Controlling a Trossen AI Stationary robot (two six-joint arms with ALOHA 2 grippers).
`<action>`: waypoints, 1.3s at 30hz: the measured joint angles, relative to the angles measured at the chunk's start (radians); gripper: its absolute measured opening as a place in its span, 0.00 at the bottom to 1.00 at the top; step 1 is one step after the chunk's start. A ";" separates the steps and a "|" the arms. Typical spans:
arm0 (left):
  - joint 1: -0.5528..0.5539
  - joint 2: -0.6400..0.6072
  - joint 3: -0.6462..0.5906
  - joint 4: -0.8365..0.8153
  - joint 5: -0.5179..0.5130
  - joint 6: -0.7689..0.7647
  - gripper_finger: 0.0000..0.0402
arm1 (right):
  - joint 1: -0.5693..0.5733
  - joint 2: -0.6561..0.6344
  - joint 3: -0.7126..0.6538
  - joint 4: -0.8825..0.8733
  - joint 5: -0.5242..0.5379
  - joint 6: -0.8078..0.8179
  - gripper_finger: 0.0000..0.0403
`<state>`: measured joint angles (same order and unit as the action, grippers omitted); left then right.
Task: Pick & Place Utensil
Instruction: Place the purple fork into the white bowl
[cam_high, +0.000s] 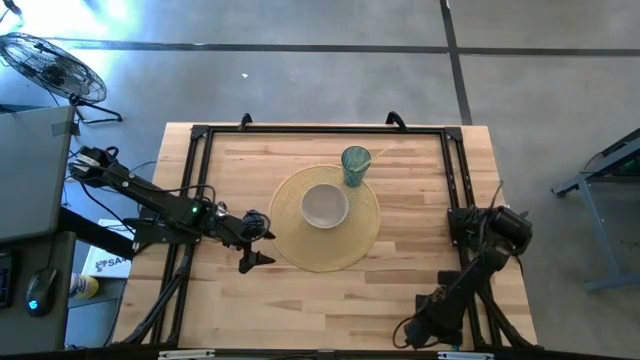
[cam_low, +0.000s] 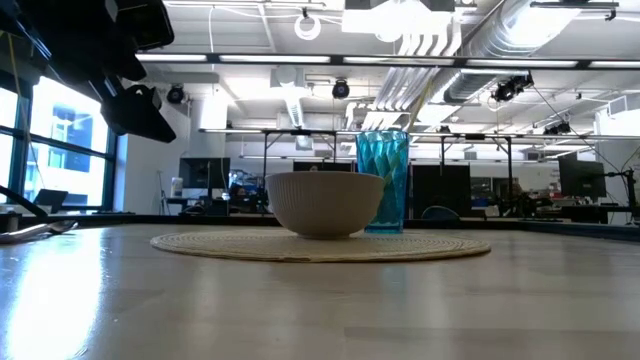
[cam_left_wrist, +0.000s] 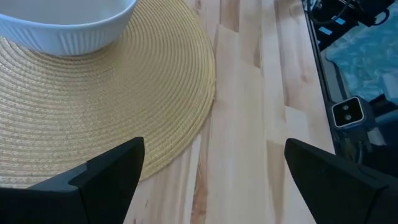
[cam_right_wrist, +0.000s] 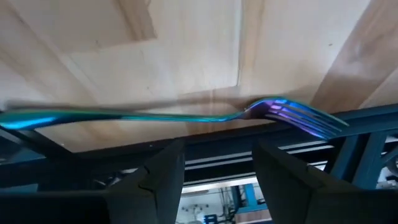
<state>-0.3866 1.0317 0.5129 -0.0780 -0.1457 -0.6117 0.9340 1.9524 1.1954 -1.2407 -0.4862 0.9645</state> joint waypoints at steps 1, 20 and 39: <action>0.000 0.000 0.000 0.000 0.000 0.000 0.95 | 0.005 0.000 0.000 0.000 -0.001 -0.001 0.45; 0.000 0.000 0.000 0.001 -0.003 0.000 0.95 | 0.047 -0.002 -0.128 0.133 0.042 -0.021 0.38; 0.000 0.000 0.000 0.000 -0.044 0.000 0.95 | -0.148 -0.011 0.065 0.031 0.340 -0.037 0.38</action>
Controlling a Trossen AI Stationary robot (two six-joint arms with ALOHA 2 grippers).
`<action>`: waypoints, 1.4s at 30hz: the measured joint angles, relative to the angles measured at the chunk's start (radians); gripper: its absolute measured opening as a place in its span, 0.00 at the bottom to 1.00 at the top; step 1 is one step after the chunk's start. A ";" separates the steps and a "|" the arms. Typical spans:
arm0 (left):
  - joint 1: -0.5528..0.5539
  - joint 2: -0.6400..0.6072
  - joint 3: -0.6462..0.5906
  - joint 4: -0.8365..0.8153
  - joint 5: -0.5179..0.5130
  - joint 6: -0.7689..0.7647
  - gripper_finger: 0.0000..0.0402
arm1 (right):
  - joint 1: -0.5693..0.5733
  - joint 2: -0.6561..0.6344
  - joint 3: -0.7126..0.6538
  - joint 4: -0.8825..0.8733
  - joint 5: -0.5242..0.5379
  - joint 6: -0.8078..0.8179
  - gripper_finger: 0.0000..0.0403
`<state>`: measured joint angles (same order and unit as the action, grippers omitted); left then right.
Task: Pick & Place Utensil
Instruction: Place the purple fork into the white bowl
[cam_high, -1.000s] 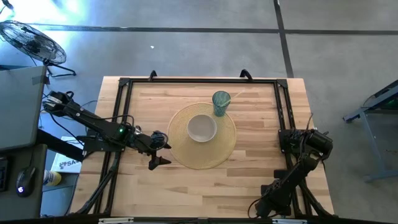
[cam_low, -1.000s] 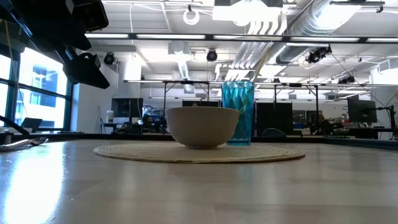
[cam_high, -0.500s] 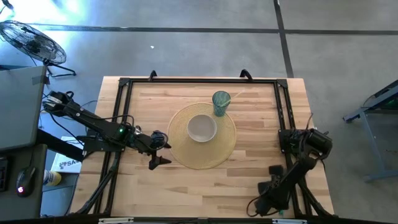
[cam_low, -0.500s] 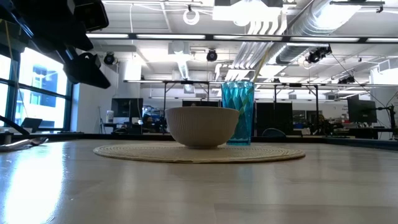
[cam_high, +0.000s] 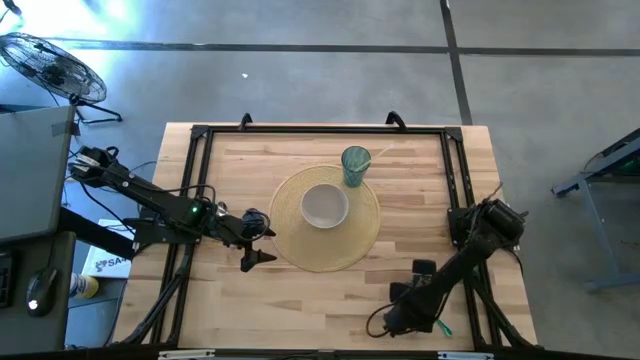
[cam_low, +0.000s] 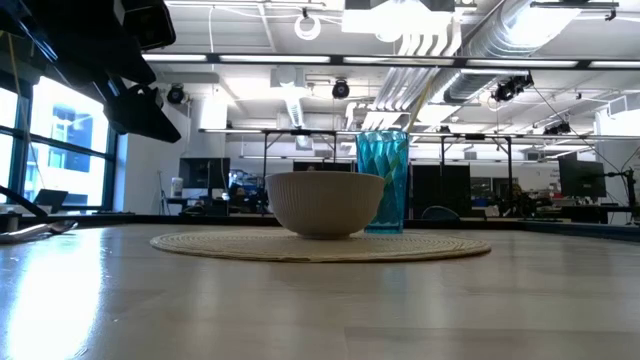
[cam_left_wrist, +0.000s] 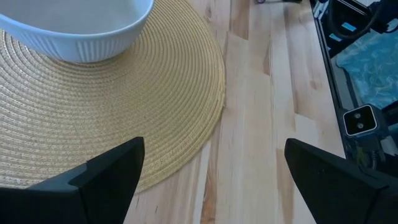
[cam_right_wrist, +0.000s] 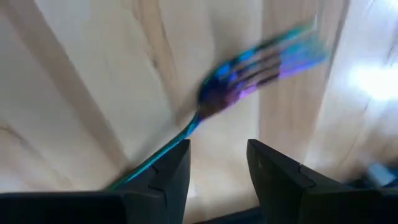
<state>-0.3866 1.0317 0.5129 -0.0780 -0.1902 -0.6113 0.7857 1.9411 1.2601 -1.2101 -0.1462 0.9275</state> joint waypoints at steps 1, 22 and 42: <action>0.000 0.000 0.000 0.000 0.000 0.000 0.95 | 0.002 -0.006 -0.005 0.005 -0.021 0.037 0.38; 0.000 0.000 0.000 0.001 0.023 -0.007 0.95 | 0.067 -0.228 -0.236 0.273 0.043 0.556 0.26; 0.000 0.000 0.000 0.000 0.024 -0.010 0.95 | 0.066 -0.236 -0.399 0.496 0.053 0.774 0.21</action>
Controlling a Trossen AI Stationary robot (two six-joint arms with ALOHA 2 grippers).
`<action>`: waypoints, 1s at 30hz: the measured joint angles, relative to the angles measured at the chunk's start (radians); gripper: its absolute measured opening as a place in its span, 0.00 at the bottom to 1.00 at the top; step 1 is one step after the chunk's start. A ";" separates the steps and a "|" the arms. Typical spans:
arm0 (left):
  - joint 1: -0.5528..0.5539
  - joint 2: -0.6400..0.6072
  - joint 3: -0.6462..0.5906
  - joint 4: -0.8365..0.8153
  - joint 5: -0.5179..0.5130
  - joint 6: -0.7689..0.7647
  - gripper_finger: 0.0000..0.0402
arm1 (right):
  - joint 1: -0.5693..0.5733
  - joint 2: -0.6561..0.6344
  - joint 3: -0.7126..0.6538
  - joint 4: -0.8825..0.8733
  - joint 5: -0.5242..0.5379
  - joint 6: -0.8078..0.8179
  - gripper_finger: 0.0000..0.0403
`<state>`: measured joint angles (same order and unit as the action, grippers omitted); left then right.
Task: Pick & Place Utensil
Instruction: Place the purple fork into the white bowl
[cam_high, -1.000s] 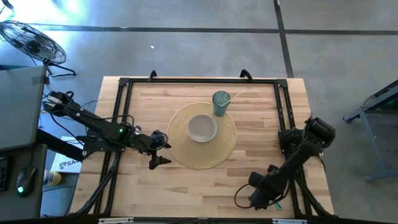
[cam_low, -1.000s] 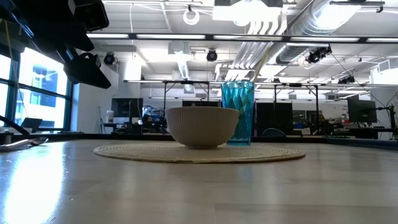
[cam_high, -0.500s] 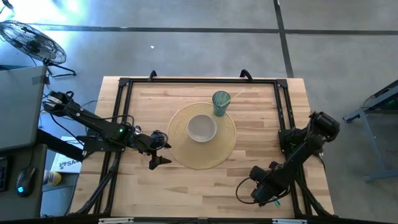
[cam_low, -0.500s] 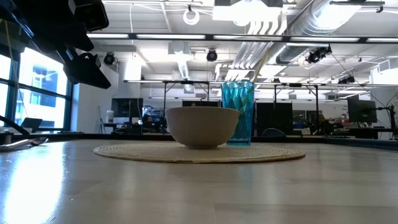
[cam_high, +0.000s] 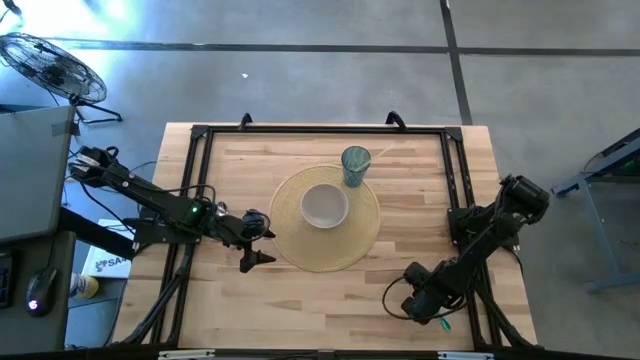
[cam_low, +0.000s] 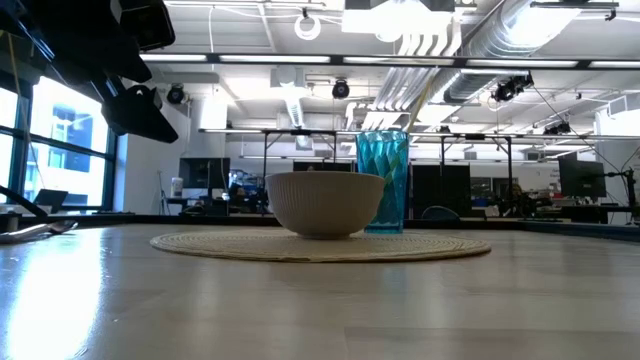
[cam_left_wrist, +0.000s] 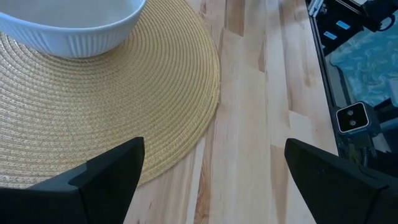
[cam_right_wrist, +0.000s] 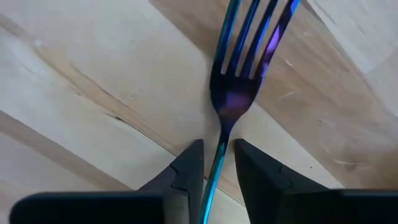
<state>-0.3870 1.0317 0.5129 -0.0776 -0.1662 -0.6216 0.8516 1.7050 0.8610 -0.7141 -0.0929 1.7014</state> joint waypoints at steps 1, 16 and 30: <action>0.000 0.000 0.000 0.000 0.000 0.000 0.95 | 0.000 0.000 0.000 0.000 0.000 0.004 0.20; 0.000 0.000 0.000 0.001 -0.001 -0.009 0.95 | -0.070 0.017 0.106 -0.099 0.029 -0.006 0.02; 0.000 -0.018 0.000 -0.047 0.242 -0.015 0.95 | -0.393 0.047 0.546 -0.251 0.405 -0.537 0.01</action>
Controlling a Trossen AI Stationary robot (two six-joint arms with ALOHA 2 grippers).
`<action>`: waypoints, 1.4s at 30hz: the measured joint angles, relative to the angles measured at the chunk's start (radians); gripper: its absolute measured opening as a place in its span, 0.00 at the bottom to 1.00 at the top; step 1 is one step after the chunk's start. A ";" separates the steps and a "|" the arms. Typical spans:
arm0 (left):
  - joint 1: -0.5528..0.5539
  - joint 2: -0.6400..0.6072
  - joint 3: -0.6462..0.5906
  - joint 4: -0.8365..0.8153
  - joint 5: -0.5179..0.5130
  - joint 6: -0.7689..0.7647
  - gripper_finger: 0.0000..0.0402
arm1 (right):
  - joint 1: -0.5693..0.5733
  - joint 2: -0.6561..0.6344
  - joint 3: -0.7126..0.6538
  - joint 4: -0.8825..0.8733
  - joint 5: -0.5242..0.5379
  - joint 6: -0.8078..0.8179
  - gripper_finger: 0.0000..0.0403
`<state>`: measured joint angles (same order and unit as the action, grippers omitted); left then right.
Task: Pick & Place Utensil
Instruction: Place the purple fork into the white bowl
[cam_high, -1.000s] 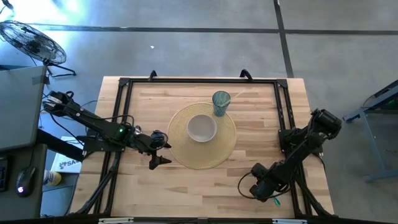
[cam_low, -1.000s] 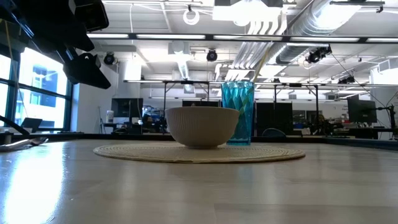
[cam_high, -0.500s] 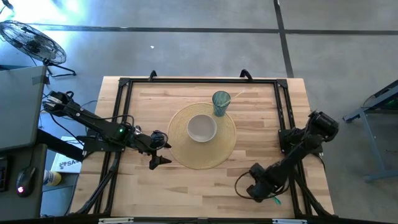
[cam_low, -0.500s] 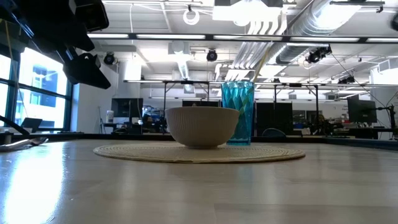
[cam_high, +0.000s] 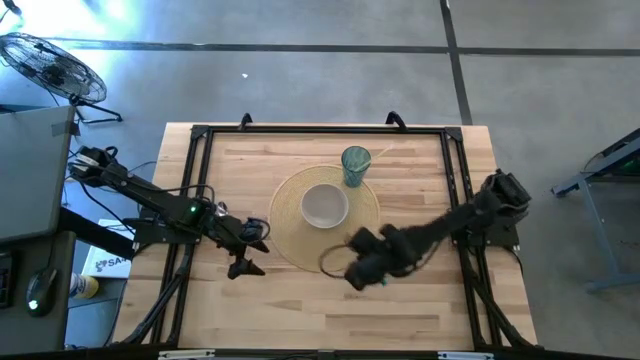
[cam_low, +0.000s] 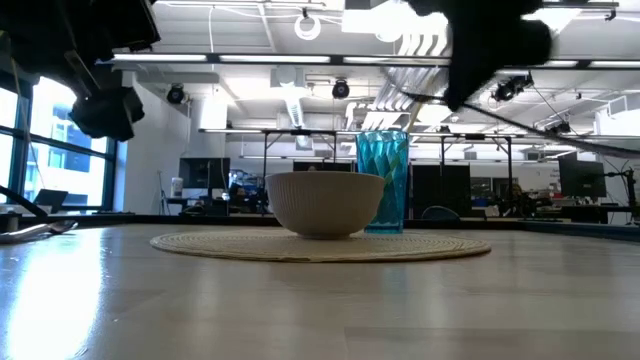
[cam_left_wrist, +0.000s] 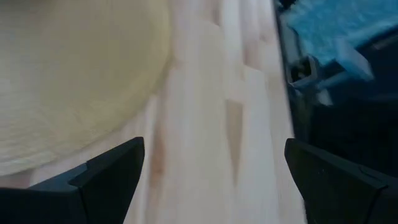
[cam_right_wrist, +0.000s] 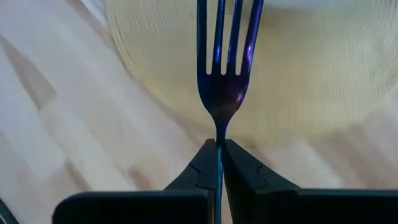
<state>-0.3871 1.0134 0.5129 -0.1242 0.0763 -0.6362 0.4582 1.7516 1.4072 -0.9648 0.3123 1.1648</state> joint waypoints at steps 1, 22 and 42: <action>-0.001 -0.005 0.000 -0.004 0.007 0.001 0.95 | -0.026 0.014 0.029 -0.001 0.012 -0.044 0.01; -0.001 -0.166 0.000 -0.142 -0.166 0.004 0.95 | -0.407 0.183 0.212 0.076 -0.075 -0.508 0.02; -0.001 -0.166 0.000 -0.140 -0.166 0.003 0.95 | -0.447 0.187 0.093 0.279 -0.111 -0.563 0.03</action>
<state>-0.3885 0.8474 0.5129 -0.2646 -0.0902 -0.6331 0.0113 1.9388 1.5001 -0.6861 0.2008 0.6015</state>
